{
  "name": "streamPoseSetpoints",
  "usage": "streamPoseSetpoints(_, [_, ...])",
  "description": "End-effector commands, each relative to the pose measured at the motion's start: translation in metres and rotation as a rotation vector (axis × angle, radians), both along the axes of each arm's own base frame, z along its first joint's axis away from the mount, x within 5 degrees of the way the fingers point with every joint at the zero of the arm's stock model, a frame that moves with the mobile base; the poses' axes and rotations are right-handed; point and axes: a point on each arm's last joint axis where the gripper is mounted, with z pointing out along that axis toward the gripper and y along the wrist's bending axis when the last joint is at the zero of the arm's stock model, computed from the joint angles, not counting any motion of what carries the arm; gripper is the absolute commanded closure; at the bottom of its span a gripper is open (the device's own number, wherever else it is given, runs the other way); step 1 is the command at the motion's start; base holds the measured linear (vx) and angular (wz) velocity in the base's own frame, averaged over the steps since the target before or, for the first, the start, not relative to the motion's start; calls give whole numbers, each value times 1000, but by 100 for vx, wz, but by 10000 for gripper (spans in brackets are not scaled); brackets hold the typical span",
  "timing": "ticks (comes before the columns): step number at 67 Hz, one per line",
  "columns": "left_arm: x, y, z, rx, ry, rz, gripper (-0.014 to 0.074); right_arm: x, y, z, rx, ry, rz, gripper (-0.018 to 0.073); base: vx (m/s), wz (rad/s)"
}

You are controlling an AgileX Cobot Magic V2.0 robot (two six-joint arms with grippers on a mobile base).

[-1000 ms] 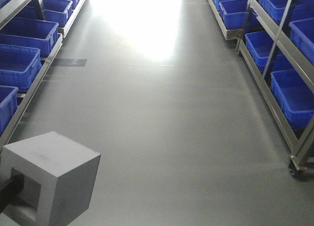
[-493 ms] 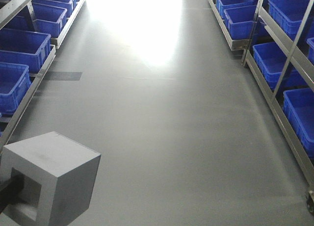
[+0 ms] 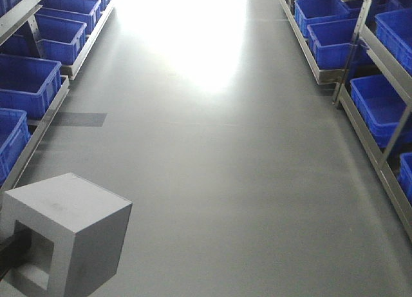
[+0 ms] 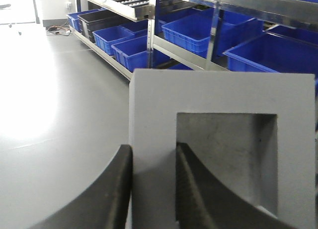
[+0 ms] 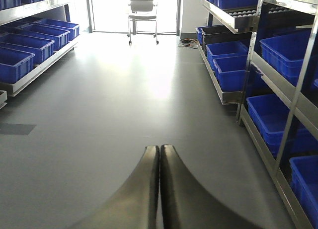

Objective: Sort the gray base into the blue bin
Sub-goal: 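Drive down the aisle of blue bins carrying the block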

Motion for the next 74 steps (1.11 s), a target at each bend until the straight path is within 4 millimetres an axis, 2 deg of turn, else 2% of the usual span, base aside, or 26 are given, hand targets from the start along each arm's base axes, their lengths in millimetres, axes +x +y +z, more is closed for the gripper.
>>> streamPoseSetpoints(1, [1, -1, 20, -81, -108, -3, 603, 0, 0, 6, -21, -82, 3, 564, 54, 6])
streamPoseSetpoints(74, [1, -1, 20, -81, -108, -3, 603, 0, 0, 6, -21, -81, 2, 564, 51, 3])
